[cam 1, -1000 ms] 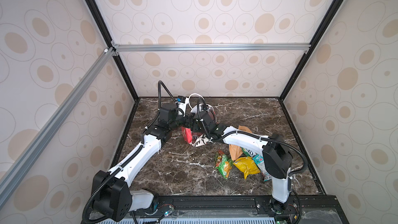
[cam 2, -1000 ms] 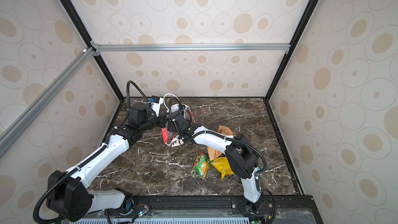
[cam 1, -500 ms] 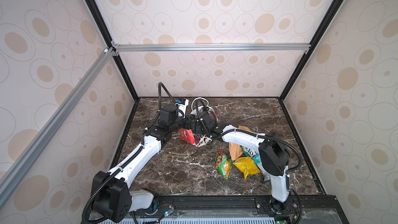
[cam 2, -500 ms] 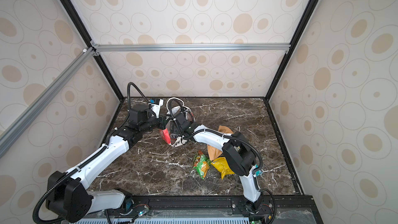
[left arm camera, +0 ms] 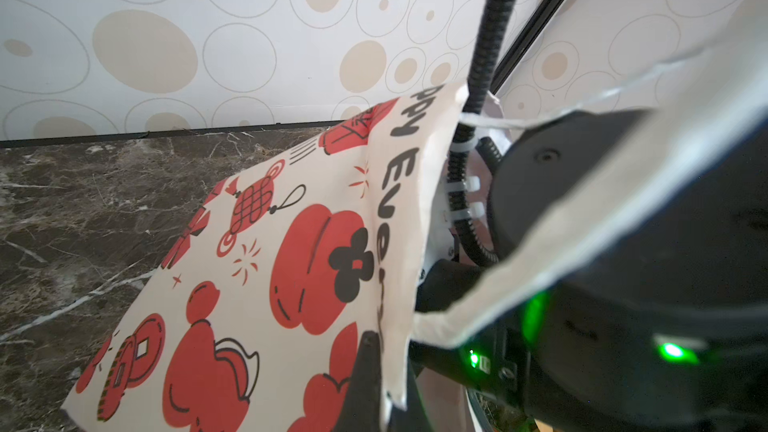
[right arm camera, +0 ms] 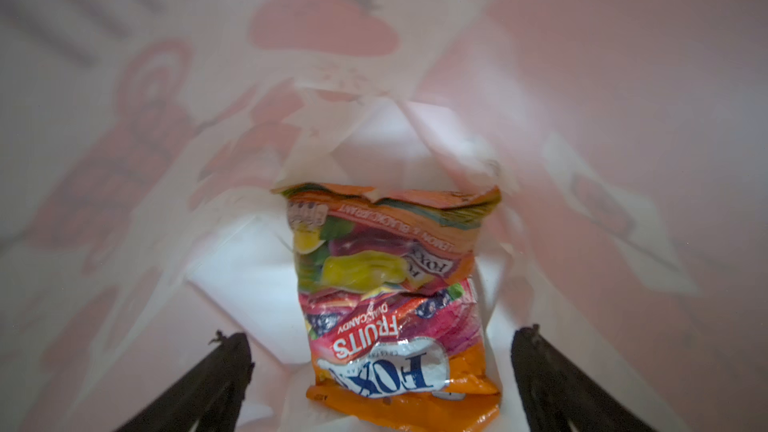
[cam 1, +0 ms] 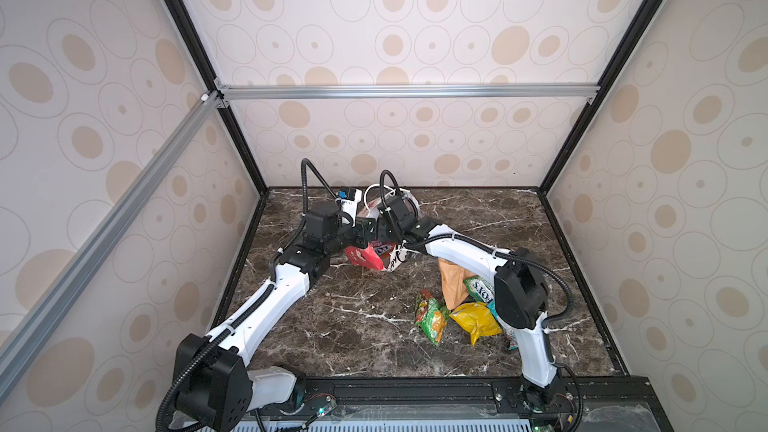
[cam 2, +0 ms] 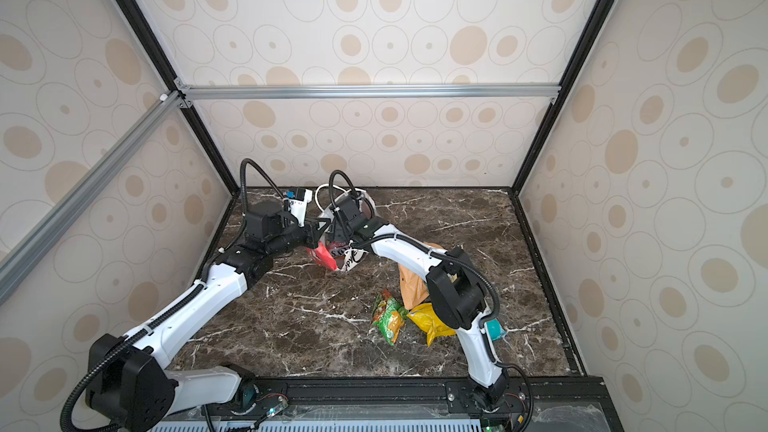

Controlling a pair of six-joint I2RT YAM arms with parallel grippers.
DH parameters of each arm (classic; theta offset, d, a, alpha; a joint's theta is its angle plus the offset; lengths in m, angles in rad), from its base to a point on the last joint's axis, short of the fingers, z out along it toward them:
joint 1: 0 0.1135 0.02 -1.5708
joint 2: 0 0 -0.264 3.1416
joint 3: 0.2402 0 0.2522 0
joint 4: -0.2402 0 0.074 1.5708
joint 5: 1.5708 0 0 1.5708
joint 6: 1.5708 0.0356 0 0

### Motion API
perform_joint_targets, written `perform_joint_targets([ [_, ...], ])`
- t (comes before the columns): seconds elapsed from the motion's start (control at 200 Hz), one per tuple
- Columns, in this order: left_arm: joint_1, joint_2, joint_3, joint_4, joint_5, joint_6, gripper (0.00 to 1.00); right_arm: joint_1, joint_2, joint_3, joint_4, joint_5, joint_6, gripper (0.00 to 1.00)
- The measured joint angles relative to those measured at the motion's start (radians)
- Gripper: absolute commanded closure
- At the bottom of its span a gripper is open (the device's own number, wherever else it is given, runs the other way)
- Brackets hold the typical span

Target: Take the snacks out of the paper bag

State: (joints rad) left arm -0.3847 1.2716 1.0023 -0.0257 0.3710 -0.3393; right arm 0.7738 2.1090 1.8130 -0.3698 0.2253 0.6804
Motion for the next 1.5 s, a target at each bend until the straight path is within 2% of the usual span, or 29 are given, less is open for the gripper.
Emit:
perform_joint_targets([
  [0.33,-0.01,0.0,0.0,0.01,-0.016,0.006,1.0,-0.053,0.033,0.119,-0.124,-0.254,0.313,0.05],
  [0.495,-0.01,0.0,0.002,0.008,-0.027,0.003,1.0,-0.064,0.073,0.208,-0.214,-0.289,0.381,0.06],
  [0.61,-0.009,0.011,0.03,-0.004,-0.024,-0.026,1.0,-0.061,0.143,0.344,-0.317,-0.203,0.3,0.06],
  [0.695,-0.01,0.031,0.059,-0.011,-0.011,-0.065,1.0,-0.058,0.158,0.361,-0.322,-0.139,0.195,0.06],
  [0.86,-0.006,0.088,0.123,-0.026,0.019,-0.161,1.0,-0.048,0.129,0.228,-0.238,-0.075,-0.031,0.05],
  [1.0,0.025,0.122,0.14,-0.043,0.055,-0.248,1.0,-0.044,0.075,0.102,-0.215,-0.095,-0.151,0.04],
  [1.23,0.081,0.133,0.14,-0.012,0.096,-0.374,1.0,-0.048,0.053,0.112,-0.251,-0.058,-0.231,0.01],
  [1.501,0.084,0.166,0.14,-0.022,0.06,-0.41,1.0,-0.057,0.245,0.338,-0.253,0.041,-0.296,0.0],
])
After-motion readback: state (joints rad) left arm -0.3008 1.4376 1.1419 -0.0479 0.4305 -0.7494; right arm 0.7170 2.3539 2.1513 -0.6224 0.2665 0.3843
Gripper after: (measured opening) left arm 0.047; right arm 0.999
